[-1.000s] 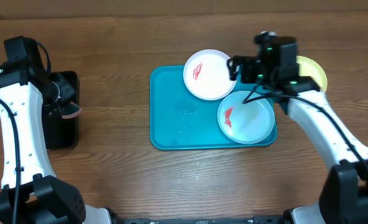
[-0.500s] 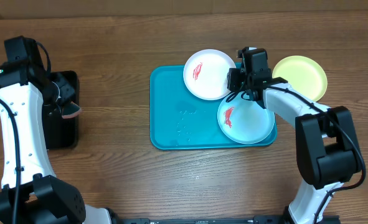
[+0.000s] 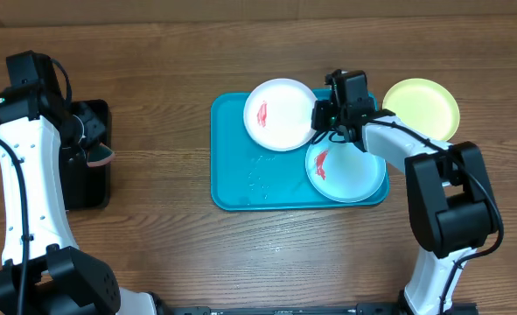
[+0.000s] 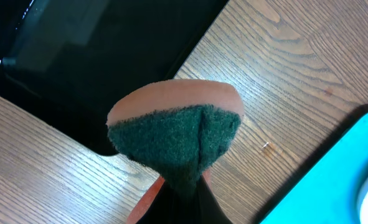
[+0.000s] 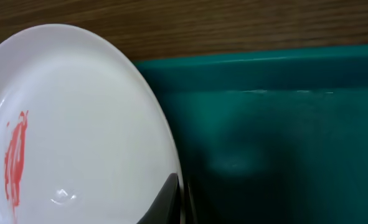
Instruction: Clean dirty plates on tray and stack at the side
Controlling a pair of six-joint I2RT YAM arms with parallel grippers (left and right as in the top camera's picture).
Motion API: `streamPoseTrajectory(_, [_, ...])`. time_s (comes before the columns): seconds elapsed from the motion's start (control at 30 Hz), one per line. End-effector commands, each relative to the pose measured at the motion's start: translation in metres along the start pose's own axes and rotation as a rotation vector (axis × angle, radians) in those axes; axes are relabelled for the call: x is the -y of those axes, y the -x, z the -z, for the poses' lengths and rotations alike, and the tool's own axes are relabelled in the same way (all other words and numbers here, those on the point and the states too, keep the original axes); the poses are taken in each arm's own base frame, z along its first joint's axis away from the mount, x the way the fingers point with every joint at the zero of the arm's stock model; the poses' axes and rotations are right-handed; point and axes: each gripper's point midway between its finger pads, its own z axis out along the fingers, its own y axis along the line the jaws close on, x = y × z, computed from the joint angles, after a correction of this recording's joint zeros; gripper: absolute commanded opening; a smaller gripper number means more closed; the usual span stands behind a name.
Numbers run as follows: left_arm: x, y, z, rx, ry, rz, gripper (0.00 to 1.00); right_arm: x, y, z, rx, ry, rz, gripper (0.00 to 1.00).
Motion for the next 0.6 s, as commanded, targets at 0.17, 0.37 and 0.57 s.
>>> streamPoseTrajectory(0.17, [0.009, -0.004, 0.001, -0.016, -0.052, -0.059, 0.04, -0.102, -0.014, 0.037, -0.058, 0.18, 0.131, 0.04])
streamPoseTrajectory(0.37, [0.036, -0.014, 0.003, -0.049, -0.167, -0.164, 0.04, -0.075, -0.054, 0.034, -0.183, -0.011, 0.148, 0.04])
streamPoseTrajectory(0.57, [0.053, -0.024, 0.004, -0.054, -0.181, -0.241, 0.04, -0.065, -0.069, 0.037, -0.245, -0.058, 0.147, 0.04])
